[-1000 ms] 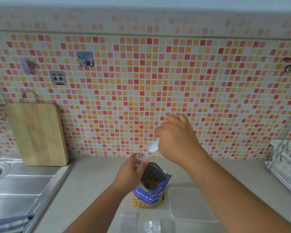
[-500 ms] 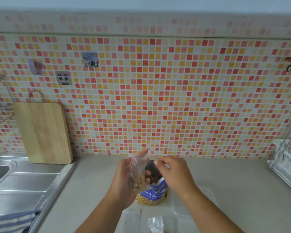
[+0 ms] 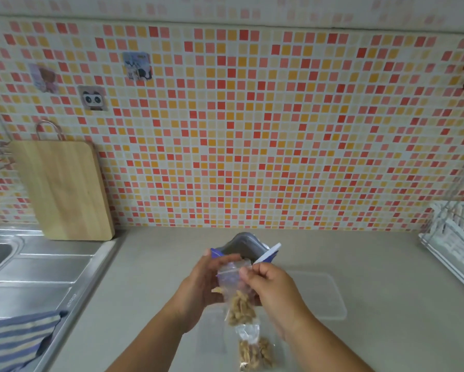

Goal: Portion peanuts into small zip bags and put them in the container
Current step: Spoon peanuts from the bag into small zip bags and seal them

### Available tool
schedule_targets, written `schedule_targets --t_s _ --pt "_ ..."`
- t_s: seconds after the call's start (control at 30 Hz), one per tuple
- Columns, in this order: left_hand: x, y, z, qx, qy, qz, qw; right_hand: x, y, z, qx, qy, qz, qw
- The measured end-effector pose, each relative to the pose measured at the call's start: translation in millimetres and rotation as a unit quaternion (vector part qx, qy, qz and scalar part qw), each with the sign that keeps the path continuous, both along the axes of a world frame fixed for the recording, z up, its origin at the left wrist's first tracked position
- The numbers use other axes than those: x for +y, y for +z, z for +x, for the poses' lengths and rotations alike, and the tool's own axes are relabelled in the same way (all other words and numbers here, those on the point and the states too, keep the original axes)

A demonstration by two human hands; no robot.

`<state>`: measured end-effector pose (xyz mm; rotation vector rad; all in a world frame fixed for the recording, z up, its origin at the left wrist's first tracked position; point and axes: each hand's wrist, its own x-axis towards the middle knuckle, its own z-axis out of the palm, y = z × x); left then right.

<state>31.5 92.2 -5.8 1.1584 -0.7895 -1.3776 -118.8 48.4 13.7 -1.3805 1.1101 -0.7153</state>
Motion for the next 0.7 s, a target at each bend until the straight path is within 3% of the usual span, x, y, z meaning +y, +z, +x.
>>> schedule_targets --t_s 0.07,0.17,0.27,0.33,0.4,0.57,0.7 --pt "0.7 -18.2 12.4 -0.073 0.091 0.064 0.991 1.3 -22.0 -2.2 0.026 0.015 0.04 0.999" --pt "-2.9 -63.0 26.5 -0.22 0.172 0.184 0.942 4.1 -62.5 -1.3 0.117 0.015 0.04 0.992" --pt "-0.1 -103.2 27.7 -0.447 0.076 0.26 0.853 2.6 -89.8 3.2 0.217 0.029 -0.002 0.976" --pt "3.3 -123.4 28.2 -0.539 0.019 0.257 0.802 1.2 -100.8 7.0 0.269 0.046 -0.024 0.962" --pt "6.8 -130.6 27.9 -0.559 0.009 0.257 0.788 1.9 -109.9 10.5 0.292 0.053 -0.044 0.954" --pt "7.0 -125.2 33.0 -0.53 0.023 0.271 0.803 -0.2 -127.8 8.0 0.411 0.076 -0.141 0.898" --pt "8.1 -120.3 34.3 -0.556 0.024 0.261 0.789 -4.1 -134.2 4.7 0.423 0.07 -0.133 0.894"
